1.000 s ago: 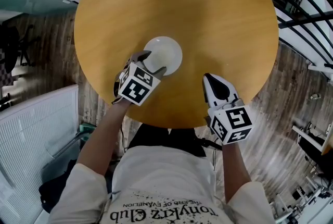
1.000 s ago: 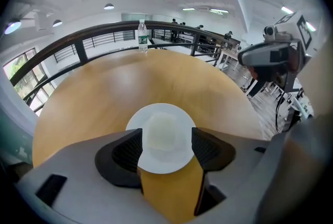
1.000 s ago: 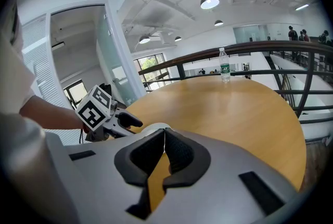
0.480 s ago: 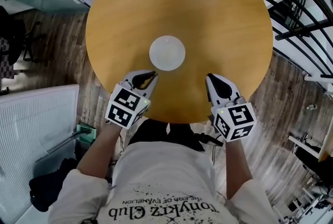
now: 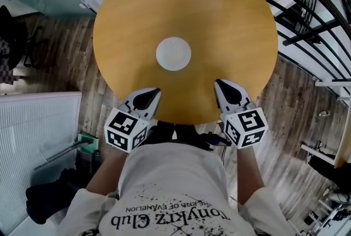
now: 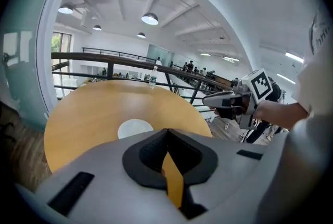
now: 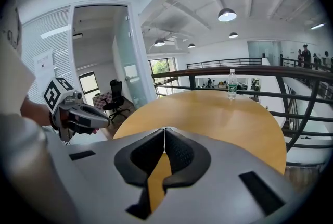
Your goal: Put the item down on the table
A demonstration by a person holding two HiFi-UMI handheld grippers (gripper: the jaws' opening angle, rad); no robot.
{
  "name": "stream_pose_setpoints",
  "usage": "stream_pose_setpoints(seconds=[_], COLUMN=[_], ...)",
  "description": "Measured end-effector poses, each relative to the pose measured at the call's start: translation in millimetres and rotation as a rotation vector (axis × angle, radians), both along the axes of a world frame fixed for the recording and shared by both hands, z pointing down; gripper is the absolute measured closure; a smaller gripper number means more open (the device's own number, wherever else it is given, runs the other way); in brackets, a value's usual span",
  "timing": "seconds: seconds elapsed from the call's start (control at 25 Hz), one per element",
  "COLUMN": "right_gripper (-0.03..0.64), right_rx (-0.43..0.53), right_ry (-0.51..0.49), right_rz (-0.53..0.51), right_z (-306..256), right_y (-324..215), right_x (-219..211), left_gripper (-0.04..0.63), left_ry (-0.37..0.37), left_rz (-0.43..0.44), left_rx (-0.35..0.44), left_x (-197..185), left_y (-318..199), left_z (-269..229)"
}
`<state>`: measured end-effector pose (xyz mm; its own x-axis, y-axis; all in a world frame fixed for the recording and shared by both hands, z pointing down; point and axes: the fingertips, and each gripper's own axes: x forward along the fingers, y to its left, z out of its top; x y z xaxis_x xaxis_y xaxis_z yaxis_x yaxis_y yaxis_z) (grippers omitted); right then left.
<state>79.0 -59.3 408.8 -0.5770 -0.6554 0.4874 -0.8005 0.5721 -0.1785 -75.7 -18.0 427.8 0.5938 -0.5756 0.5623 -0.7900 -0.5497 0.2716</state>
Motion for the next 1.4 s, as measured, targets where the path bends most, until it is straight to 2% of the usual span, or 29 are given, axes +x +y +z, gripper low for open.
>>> stream_pose_setpoints(seconds=[0.28, 0.56, 1.4], right_gripper=[0.592, 0.592, 0.592], right_rx=[0.043, 0.062, 0.051], right_ry=[0.011, -0.011, -0.012], right_rz=[-0.042, -0.060, -0.046], right_z=[-17, -26, -26], right_y=[9, 5, -3], right_x=[-8, -20, -20], left_gripper=[0.571, 0.571, 0.571], left_ry=[0.033, 0.025, 0.030], left_rz=[-0.040, -0.048, -0.037], left_rx=[0.049, 0.103, 0.106], left_x=[6, 2, -3], left_y=[8, -5, -12], left_z=[-21, -36, -40])
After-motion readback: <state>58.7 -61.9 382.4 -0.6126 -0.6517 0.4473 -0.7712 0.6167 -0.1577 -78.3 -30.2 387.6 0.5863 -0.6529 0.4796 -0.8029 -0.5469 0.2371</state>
